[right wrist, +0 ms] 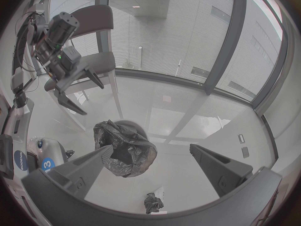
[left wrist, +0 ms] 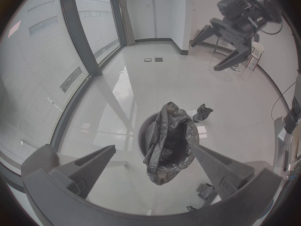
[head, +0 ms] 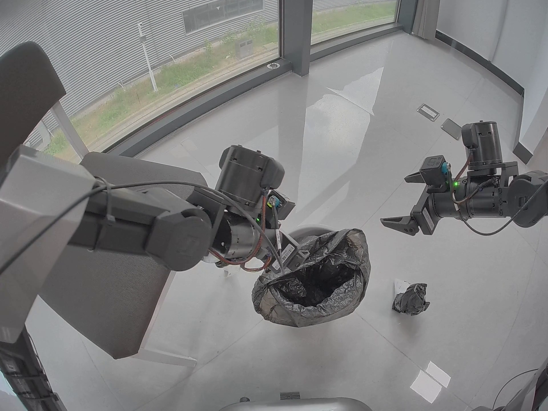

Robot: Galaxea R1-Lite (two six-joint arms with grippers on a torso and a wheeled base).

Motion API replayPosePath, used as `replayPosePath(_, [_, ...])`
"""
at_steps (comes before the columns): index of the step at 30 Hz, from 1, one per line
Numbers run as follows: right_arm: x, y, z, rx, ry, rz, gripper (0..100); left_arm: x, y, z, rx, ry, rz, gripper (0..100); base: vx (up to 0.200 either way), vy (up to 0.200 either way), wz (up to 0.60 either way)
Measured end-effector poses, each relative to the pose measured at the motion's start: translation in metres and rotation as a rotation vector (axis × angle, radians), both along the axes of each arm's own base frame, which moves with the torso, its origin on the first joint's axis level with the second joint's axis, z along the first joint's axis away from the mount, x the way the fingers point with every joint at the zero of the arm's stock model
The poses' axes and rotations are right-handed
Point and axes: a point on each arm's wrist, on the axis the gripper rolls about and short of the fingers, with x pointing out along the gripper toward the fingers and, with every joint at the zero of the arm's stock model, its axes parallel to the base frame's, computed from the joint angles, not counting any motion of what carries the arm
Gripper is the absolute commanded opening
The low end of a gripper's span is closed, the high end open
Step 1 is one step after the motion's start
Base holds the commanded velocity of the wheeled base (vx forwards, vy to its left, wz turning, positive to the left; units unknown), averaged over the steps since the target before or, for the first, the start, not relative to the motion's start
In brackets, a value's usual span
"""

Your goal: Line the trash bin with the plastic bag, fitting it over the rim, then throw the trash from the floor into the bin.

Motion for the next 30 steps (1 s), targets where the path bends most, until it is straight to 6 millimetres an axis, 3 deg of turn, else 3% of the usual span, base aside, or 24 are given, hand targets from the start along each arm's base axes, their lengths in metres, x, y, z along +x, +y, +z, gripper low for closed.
replayPosePath(21, [-0.021,-0.004,0.017,0.013,-0.044,0.005,100,0.058,-0.044,-0.068,0.133,-0.031,-0.052,100,0.000,0.000,0.00])
replayPosePath(30, [-0.024,-0.005,0.021,0.017,-0.065,0.006,100,0.078,-0.041,-0.096,0.197,-0.030,-0.062,100,0.000,0.000,0.00])
